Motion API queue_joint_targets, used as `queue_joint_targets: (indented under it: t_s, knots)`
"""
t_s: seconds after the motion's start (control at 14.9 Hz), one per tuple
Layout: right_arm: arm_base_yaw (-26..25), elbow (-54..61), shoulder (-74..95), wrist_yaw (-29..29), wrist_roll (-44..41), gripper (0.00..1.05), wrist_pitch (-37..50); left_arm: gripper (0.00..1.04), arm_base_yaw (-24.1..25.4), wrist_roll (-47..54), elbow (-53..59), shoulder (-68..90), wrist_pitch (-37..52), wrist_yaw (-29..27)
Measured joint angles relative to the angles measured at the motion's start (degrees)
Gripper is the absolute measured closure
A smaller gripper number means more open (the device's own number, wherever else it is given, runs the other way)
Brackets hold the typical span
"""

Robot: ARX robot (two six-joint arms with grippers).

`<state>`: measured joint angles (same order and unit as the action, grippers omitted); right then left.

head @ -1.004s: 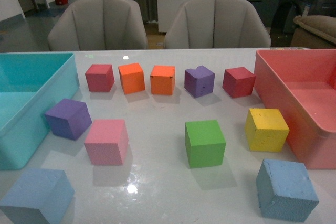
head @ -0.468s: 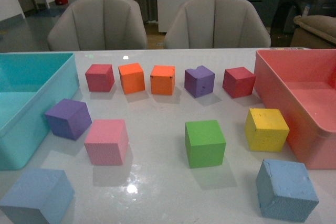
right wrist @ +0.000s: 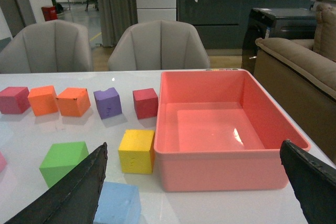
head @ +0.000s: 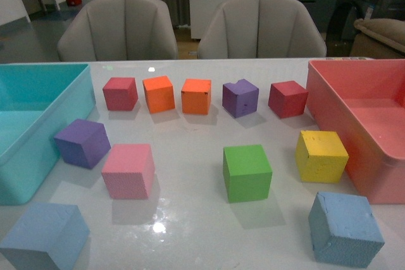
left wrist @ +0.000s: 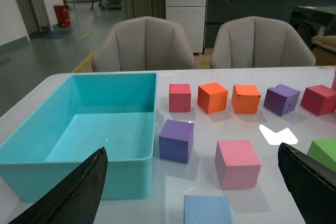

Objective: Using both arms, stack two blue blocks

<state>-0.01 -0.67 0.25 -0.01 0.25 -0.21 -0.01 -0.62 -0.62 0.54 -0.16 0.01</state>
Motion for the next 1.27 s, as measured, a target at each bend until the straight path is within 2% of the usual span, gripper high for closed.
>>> queue_joint_targets:
  t_s: [0.2, 0.27, 0.4, 0.54, 0.6, 0.8, 1.14, 1.27]
  knots:
    - [0.13, -0.02, 0.07, 0.61, -0.37, 0.06, -0.22, 0.07, 0.00, 0.00, 0.00, 0.00, 0.00, 0.00]
    - [1.62, -0.33, 3.98, 6.10, -3.10, 0.06, 2.86, 0.07, 0.00, 0.00, 0.00, 0.00, 0.00, -0.02]
    - [0.39, -5.07, 19.52, 6.84, -5.92, 0.06, 15.45, 0.07, 0.00, 0.00, 0.00, 0.00, 0.00, 0.00]
    - [1.66, -14.14, 36.83, 5.20, -5.62, 0.06, 26.80, 0.07, 0.00, 0.00, 0.00, 0.00, 0.00, -0.02]
    - [2.16, -19.45, 46.23, 4.46, -4.02, 0.06, 27.56, 0.07, 0.00, 0.00, 0.00, 0.00, 0.00, 0.00]
    - [5.31, -31.17, 72.61, 3.98, 2.36, 0.06, 18.58, 0.07, 0.00, 0.00, 0.00, 0.00, 0.00, -0.02]
    - [12.94, -32.59, 91.62, 5.88, 11.08, 0.06, 17.81, 0.07, 0.00, 0.00, 0.00, 0.00, 0.00, 0.00]
    - [16.22, -35.21, 99.93, 5.57, 17.16, 0.06, 16.98, 0.07, 0.00, 0.00, 0.00, 0.00, 0.00, -0.02]
